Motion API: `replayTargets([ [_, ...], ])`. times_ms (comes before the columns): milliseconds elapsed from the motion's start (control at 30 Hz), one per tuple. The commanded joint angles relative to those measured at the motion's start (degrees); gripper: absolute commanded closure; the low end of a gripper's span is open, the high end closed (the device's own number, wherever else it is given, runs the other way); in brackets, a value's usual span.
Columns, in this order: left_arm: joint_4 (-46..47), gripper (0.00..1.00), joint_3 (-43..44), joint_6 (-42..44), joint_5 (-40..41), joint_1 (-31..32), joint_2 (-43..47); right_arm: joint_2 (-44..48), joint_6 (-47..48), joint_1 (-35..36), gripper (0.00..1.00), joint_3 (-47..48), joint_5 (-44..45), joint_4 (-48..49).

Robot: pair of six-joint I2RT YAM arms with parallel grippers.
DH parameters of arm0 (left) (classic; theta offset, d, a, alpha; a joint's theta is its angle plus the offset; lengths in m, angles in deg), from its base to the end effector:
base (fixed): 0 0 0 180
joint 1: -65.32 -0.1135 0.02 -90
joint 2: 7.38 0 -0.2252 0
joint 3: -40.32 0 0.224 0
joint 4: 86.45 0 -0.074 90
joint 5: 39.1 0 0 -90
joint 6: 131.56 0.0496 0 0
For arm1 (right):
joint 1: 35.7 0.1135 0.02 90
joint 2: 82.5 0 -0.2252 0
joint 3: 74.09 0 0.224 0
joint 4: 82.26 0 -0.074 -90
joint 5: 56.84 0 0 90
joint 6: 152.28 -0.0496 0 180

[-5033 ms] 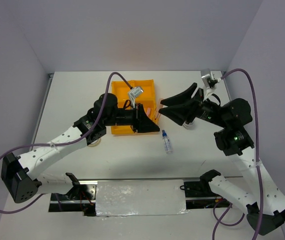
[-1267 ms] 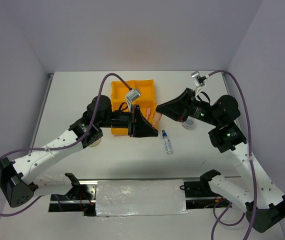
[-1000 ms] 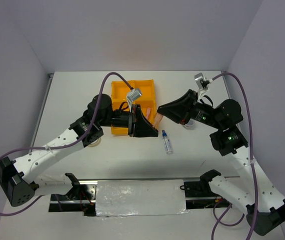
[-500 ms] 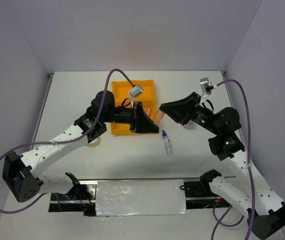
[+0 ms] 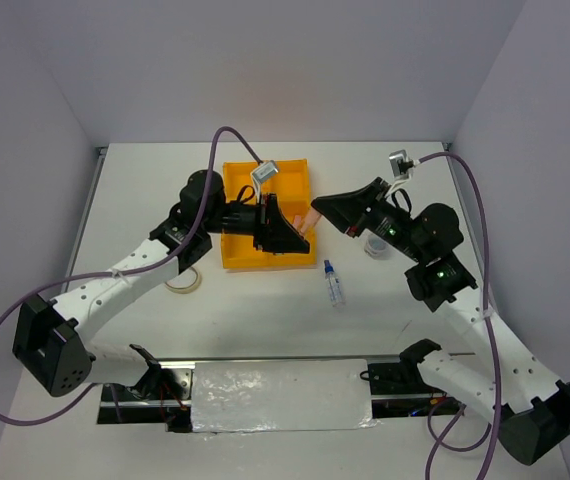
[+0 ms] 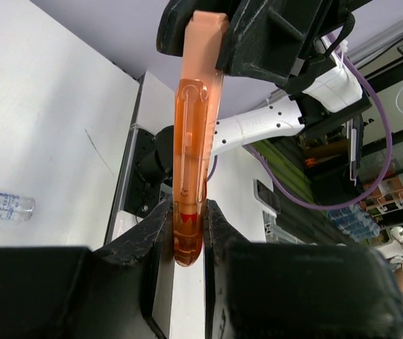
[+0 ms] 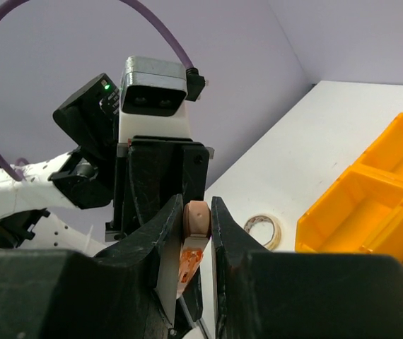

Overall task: Sort the stationery into containers
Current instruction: Close the pen cap on the pen.

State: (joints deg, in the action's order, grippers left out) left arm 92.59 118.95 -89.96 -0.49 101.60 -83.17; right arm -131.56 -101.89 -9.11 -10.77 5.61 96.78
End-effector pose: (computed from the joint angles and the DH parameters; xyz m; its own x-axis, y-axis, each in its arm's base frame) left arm 0.2135 -0.2048 0.3464 -0.7294 -0.0435 -0.6827 0.6829 0.0126 -0.7304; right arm 0.1725 0.1120 0.3659 -0.3512 0.4564 -0.8176 -0.7470 0.3899 0.5385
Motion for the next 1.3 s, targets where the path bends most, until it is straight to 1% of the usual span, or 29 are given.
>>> replayTargets([
  [0, 16.9, 1.0, 4.7, -2.8, 12.1, -2.6, 0.6, -1.7, -0.7, 6.6, 1.0, -2.3, -12.1, -11.8],
  [33, 16.0, 1.0, 4.6, -1.9, 12.5, -2.7, 1.0, -1.7, -3.9, 6.9, 1.0, -2.4, -9.7, -11.8],
  [133, 13.8, 1.0, 4.2, -0.4, 13.4, -2.6, 1.6, -2.1, -7.6, 7.1, 1.0, -2.1, -6.9, -11.6],
  [167, 13.2, 1.0, 4.1, 0.0, 13.5, -2.7, 1.7, -2.2, -7.8, 7.2, 1.0, -0.5, -3.8, -14.5],
  [267, 11.5, 1.0, 3.4, 0.9, 13.6, -2.7, 2.4, -2.6, -6.8, 7.2, 1.0, 2.7, 0.6, -20.5],
  [333, 10.2, 1.0, 2.5, 1.5, 13.7, -2.6, 3.0, -3.0, -6.9, 7.1, 1.0, 4.3, 2.7, -21.7],
  [467, 8.4, 1.0, 0.7, 3.0, 14.7, -2.7, 4.6, -4.8, -7.3, 7.2, 1.0, 5.1, 2.1, -23.1],
  [533, 7.8, 1.0, 0.8, 3.4, 15.1, -2.9, 5.3, -5.3, -6.8, 8.0, 1.0, 3.6, -0.5, -20.5],
  [567, 7.4, 1.0, 1.2, 3.5, 14.9, -2.9, 5.4, -5.5, -6.9, 8.1, 1.0, 3.4, -0.7, -20.5],
  [600, 7.2, 1.0, 1.5, 3.8, 14.8, -3.0, 5.3, -5.9, -6.4, 8.3, 1.0, 3.2, -2.7, -20.1],
  [700, 7.9, 1.0, 2.4, 2.8, 13.9, -3.9, 5.0, -5.4, -0.2, 11.0, 1.0, 2.0, -3.4, -17.1],
  [800, 9.3, 1.0, 2.7, 1.5, 13.3, -4.5, 4.6, -5.3, 0.9, 13.0, 1.0, 0.0, -6.3, -14.8],
  [833, 9.6, 1.0, 2.8, 1.3, 13.4, -4.8, 4.6, -5.3, 0.9, 13.5, 1.0, -1.0, -7.1, -12.5],
  [933, 11.0, 1.0, 3.1, 0.3, 14.1, -5.6, 4.6, -5.3, 2.3, 16.9, 1.0, -2.3, -6.2, -12.0],
  [1000, 11.5, 1.0, 3.2, -0.3, 15.1, -6.2, 4.8, -5.3, 2.8, 18.9, 1.0, -3.1, -3.8, -12.3],
  [1067, 12.4, 1.0, 3.2, -1.0, 15.7, -6.6, 4.9, -4.9, 2.1, 19.6, 1.0, -4.8, -2.4, -11.0],
  [1133, 12.8, 1.0, 3.1, -1.2, 16.2, -7.2, 5.1, -4.7, 1.6, 19.7, 1.0, -5.5, -3.0, -10.0],
  [1267, 12.9, 1.0, 1.6, -1.8, 19.0, -7.9, 6.4, -4.9, 2.7, 20.3, 1.0, -4.1, -0.3, -13.3],
])
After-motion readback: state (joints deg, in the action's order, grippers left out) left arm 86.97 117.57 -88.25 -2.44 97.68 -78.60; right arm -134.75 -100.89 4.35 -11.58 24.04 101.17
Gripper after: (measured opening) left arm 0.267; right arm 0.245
